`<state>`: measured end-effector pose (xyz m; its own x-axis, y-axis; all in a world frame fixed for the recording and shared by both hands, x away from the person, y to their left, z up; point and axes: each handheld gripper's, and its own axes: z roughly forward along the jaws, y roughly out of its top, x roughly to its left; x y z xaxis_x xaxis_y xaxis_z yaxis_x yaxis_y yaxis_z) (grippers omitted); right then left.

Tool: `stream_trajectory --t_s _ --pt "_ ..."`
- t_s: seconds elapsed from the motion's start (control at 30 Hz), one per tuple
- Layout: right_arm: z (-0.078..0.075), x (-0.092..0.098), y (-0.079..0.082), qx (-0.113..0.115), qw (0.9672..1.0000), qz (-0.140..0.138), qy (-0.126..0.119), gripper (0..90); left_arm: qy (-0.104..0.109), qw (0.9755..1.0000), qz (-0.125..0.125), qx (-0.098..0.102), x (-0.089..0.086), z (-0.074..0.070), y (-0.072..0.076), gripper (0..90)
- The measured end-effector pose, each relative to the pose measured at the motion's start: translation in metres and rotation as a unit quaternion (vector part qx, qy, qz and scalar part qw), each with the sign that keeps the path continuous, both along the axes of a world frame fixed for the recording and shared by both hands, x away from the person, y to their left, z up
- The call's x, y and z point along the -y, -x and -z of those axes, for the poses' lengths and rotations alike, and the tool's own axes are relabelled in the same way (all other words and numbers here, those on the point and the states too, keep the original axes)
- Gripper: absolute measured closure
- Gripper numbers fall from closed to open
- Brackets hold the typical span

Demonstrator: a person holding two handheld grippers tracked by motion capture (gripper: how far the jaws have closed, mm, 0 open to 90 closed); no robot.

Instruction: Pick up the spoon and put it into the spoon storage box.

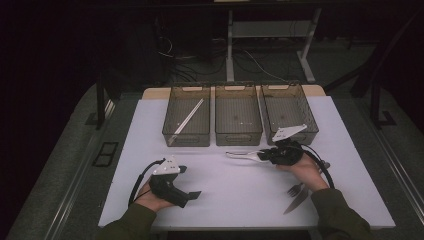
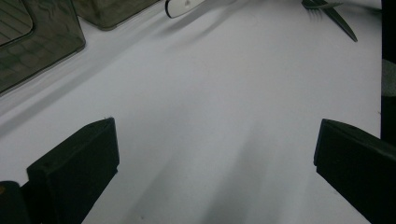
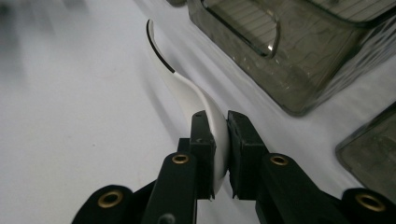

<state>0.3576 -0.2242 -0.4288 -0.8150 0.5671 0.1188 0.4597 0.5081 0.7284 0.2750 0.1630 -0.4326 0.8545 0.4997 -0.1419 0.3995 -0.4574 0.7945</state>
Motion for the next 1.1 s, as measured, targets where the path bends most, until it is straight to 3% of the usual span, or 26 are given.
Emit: stream_trajectory --t_s 0.6,1.1 --pt "-0.035 0.012 0.006 0.025 0.9978 0.016 -0.059 81.1 0.005 1.0000 0.004 0.003 0.001 0.000 0.000 0.0" --pt "-0.054 0.009 -0.007 0.046 0.9957 0.034 -0.074 81.2 0.013 0.9999 0.004 0.008 0.001 -0.001 0.001 0.0"
